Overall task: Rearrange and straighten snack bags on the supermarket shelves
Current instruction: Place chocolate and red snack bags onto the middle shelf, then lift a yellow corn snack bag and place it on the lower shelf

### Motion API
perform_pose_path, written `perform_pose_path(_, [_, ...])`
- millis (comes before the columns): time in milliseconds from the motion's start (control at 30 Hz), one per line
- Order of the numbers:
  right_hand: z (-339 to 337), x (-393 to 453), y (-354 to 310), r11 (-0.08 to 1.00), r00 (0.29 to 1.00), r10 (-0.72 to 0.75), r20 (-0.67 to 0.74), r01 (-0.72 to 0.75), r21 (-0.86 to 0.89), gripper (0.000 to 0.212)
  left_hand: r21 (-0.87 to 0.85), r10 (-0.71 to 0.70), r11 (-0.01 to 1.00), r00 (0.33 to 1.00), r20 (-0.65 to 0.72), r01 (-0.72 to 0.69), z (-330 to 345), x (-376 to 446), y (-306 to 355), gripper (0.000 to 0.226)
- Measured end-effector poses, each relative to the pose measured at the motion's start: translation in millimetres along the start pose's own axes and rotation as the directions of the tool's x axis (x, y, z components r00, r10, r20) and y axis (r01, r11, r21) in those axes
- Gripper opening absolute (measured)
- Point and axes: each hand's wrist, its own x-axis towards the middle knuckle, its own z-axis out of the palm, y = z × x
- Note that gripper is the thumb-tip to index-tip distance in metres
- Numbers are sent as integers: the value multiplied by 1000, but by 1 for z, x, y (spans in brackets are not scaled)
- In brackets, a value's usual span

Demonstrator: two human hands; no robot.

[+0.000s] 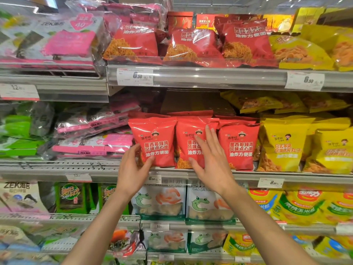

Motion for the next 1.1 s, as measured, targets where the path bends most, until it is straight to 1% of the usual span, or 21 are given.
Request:
perform_pose_path(67, [-6, -7, -1, 991, 998, 58, -21, -55, 124, 67, -77, -7, 997, 999, -37, 4, -6, -4, 3, 53])
perform_pose_path(100, [-9, -12, -2, 976, 994, 102, -27, -95, 194, 64, -88, -3, 996, 998, -66, -3, -8, -8, 4, 48])
perform_pose_path(200, [-16, -30, -1, 889, 965, 256, -54, -213, 405, 48, -102, 0, 995, 991, -135, -14, -15, -17, 9, 37])
perform_pose_path(233, [-18, -36, -1, 833, 946, 320, -50, -256, 490, 40, -122, -6, 992, 988, -152, -13, -18, -19, 11, 35])
perform_pose_path(300, [-23, -52, -2, 679, 895, 444, 36, -363, 638, 27, -149, -15, 989, 984, -175, -12, -21, -24, 15, 34])
perform_pose_path(400, [-23, -84, 5, 488, 809, 562, 172, -492, 721, 15, -213, -52, 977, 983, -177, 14, -23, -38, 15, 29])
perform_pose_path(467, [-20, -110, 11, 361, 752, 622, 220, -524, 771, 12, -286, -103, 956, 988, -114, 67, -19, -55, 11, 22])
perform_pose_path(500, [-17, -125, 14, 328, 727, 647, 229, -536, 778, 10, -313, -128, 944, 989, -73, 99, -15, -65, 8, 19])
perform_pose_path(600, [-7, -170, 30, 299, 653, 717, 244, -605, 738, 10, -377, -213, 902, 976, 38, 212, 1, -99, -2, 13])
perform_pose_path(667, [-3, -197, 42, 279, 603, 753, 264, -655, 702, 10, -410, -271, 867, 959, 84, 281, 13, -120, -5, 11])
perform_pose_path(767, [-5, -224, 60, 232, 555, 788, 267, -669, 706, 11, -433, -332, 824, 931, 152, 365, 34, -147, -2, 12])
perform_pose_path(867, [-14, -238, 79, 218, 531, 808, 254, -671, 709, 11, -429, -356, 802, 909, 217, 416, 57, -166, 8, 11])
perform_pose_path(1000, [-28, -248, 111, 211, 514, 828, 226, -658, 723, 12, -420, -360, 797, 899, 248, 435, 89, -181, 29, 9])
perform_pose_path(1100, [-40, -252, 143, 209, 515, 830, 215, -645, 735, 14, -413, -360, 793, 892, 274, 448, 119, -190, 49, 8])
